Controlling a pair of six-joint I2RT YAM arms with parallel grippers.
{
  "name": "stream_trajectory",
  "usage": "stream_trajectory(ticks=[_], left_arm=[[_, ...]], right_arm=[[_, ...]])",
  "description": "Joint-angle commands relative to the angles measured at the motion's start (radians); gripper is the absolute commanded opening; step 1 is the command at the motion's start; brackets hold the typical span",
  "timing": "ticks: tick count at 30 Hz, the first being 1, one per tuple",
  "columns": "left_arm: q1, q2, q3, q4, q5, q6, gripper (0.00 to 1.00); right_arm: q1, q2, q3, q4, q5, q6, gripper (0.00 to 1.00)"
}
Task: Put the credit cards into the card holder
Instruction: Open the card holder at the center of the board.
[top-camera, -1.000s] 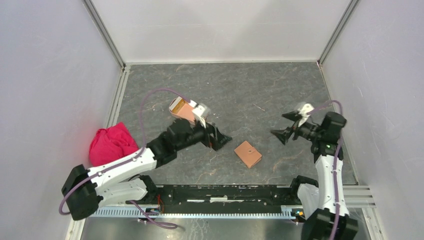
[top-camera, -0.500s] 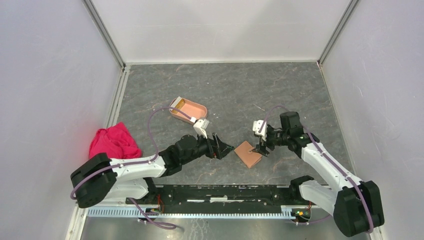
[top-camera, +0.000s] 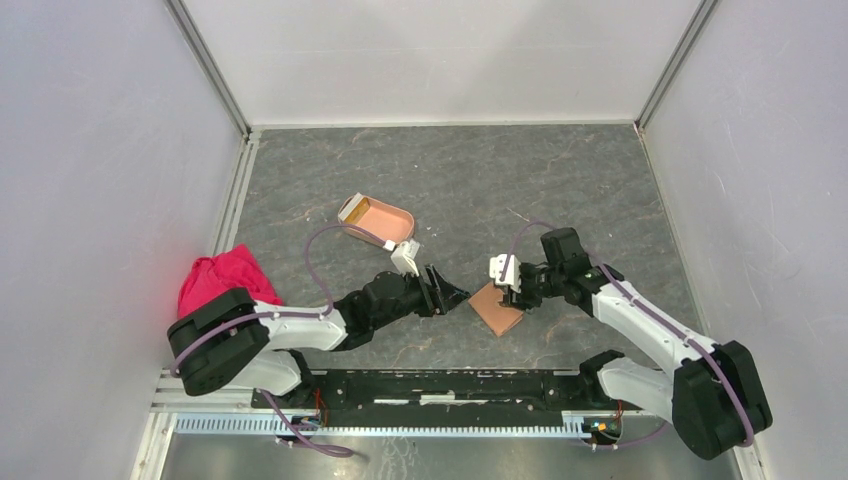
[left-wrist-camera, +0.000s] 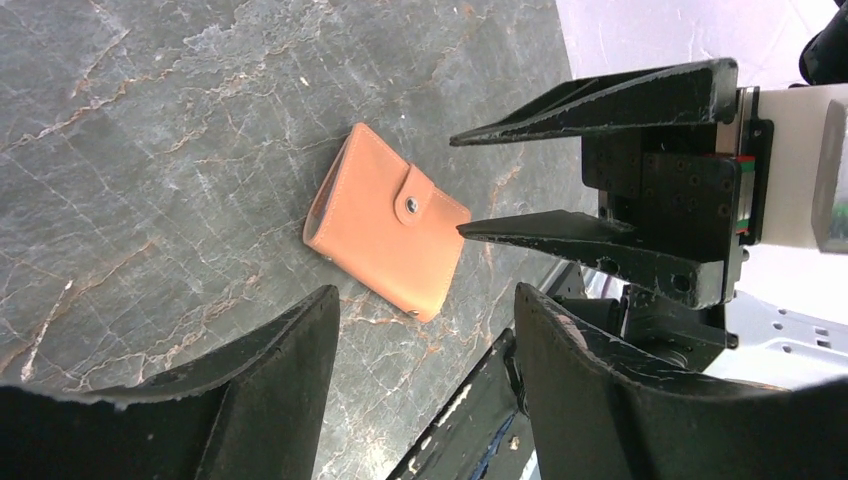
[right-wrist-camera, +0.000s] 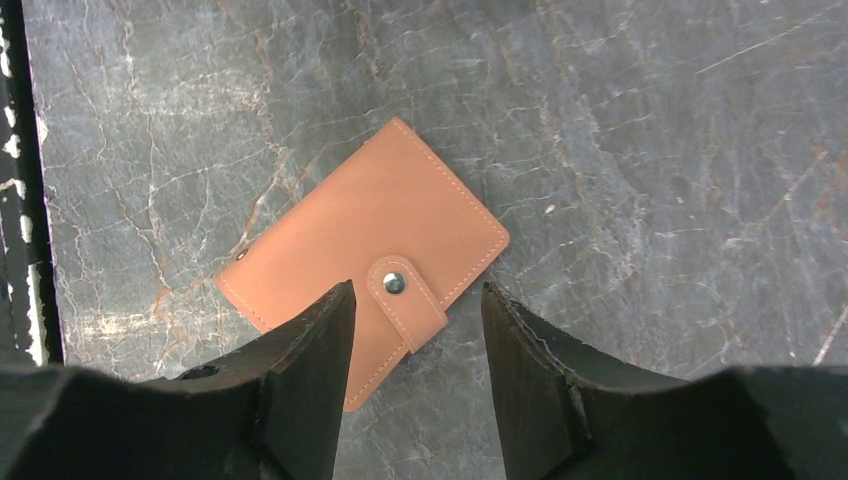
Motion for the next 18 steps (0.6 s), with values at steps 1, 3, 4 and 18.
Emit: stream_trajectory(ticks=[1, 3, 4, 18], left_arm=[[0.002, 0.03, 0.01, 0.062, -0.03, -0.054, 0.7], [0.003, 0.043, 0.009, 0.066, -0.028, -0.058, 0.7], [0.002, 0.048, 0.008, 0.069, -0.028, -0.059, 0.69], [0.002, 0.105, -0.001, 0.117, -0.013, -0.074, 0.65]], right_arm=[[0.038, 0.044, 0.001, 0.004, 0.05, -0.019, 0.55], [0.056, 0.067, 0.004, 0.007, 0.068, -0.014, 0.53], [0.066, 0.078, 0.006, 0.011, 0.085, -0.01, 0.53], [0.125, 0.157, 0.0, 0.064, 0.186, 0.038, 0.51]])
